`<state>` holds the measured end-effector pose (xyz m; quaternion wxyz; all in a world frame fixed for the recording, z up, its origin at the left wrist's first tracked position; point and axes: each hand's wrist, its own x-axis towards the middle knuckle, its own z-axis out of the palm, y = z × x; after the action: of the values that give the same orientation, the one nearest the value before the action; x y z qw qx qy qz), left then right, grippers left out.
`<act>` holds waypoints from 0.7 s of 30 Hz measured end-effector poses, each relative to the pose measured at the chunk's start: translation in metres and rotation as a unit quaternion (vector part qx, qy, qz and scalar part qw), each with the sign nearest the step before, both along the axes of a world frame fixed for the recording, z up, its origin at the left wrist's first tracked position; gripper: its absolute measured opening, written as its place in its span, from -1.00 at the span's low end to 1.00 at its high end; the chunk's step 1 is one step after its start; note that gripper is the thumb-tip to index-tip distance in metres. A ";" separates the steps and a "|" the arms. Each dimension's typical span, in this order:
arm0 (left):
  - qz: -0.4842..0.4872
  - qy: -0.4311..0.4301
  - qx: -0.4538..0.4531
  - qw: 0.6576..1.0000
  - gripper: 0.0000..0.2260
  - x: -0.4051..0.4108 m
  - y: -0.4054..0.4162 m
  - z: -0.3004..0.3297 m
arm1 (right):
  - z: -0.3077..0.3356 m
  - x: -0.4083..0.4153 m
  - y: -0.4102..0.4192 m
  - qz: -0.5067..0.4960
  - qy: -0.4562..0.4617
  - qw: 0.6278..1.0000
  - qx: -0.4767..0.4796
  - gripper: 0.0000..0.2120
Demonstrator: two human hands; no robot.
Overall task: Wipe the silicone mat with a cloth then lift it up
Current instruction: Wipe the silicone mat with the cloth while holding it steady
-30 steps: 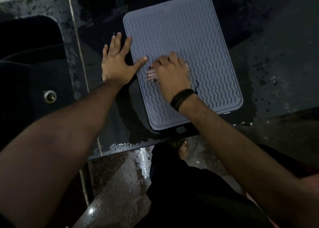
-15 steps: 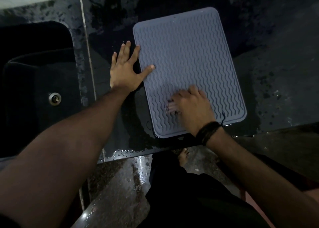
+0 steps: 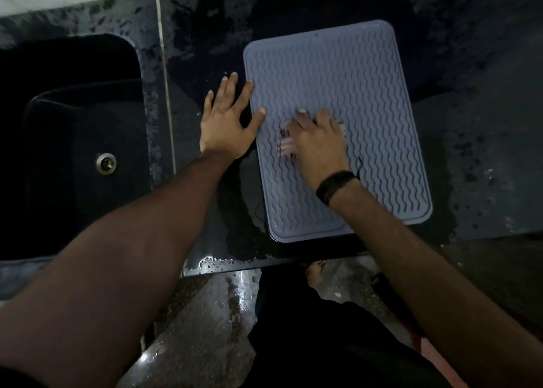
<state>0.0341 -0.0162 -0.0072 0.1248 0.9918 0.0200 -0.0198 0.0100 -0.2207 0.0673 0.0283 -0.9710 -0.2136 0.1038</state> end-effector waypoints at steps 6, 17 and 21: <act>0.001 -0.005 -0.009 1.000 -0.36 0.000 0.001 -0.003 | 0.013 -0.022 -0.015 0.016 0.032 0.999 -0.030 -0.59; -0.003 -0.007 -0.008 1.000 -0.32 0.001 0.000 -0.001 | 0.014 0.084 0.046 -0.009 -0.009 1.000 -0.013 -0.60; -0.008 -0.015 -0.006 1.000 -0.33 0.000 0.001 -0.002 | 0.006 0.067 0.035 0.018 -0.024 0.999 -0.027 -0.59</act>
<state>0.0340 -0.0149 -0.0095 0.1311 0.9913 0.0097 -0.0061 0.0770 -0.1861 0.0734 -0.0047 -0.9697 -0.2284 0.0869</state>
